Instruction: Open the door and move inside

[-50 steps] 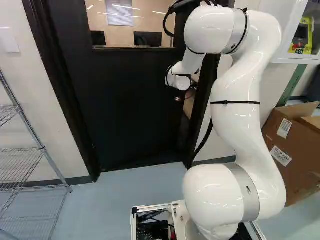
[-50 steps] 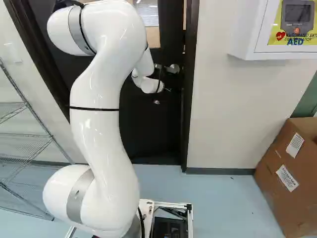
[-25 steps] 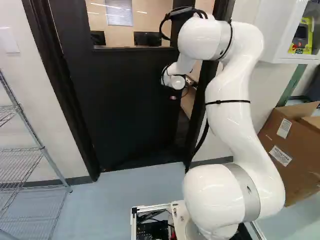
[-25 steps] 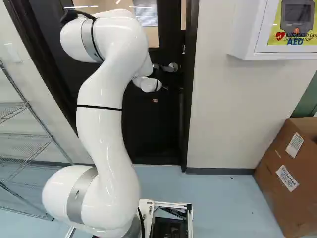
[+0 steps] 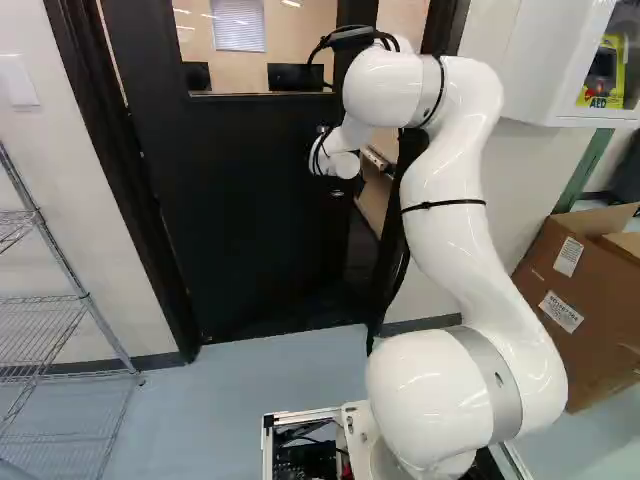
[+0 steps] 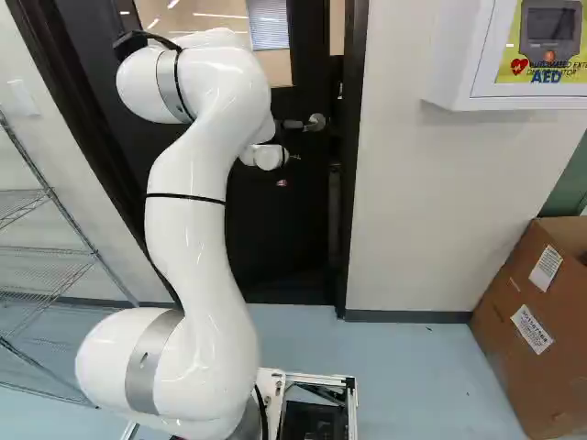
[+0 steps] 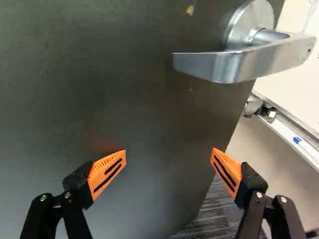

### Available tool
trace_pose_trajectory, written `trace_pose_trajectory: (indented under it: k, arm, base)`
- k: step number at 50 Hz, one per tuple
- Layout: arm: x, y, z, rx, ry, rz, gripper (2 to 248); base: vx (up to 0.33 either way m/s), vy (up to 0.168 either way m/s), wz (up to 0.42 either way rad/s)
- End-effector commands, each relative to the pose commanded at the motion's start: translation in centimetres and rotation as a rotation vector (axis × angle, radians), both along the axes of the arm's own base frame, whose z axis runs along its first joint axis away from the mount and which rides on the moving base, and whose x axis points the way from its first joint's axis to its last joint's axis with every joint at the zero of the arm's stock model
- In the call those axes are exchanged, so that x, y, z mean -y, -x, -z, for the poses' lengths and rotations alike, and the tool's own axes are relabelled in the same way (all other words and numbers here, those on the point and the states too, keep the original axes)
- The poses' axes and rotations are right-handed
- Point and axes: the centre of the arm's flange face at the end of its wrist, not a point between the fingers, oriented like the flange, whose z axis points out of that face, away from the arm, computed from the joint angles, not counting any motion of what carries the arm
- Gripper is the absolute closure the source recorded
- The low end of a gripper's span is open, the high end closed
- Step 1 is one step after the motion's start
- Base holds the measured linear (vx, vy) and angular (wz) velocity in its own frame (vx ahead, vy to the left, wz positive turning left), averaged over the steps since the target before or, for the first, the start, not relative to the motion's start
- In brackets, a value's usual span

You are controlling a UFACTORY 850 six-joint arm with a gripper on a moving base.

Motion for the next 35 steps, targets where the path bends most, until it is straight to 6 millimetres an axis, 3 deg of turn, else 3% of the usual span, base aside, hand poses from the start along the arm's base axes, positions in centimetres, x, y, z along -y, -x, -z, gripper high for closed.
trace_pose_trajectory:
  k: [18, 35]
  arm:
    - [-3.3, -2.7, 0.7, 0.026, 0.112, -0.173, 3]
    - [-4.4, -4.5, 1.2, 0.045, 0.128, -0.202, 3]
  base:
    - [0.0, 0.0, 0.0]
    - [0.0, 0.0, 0.0]
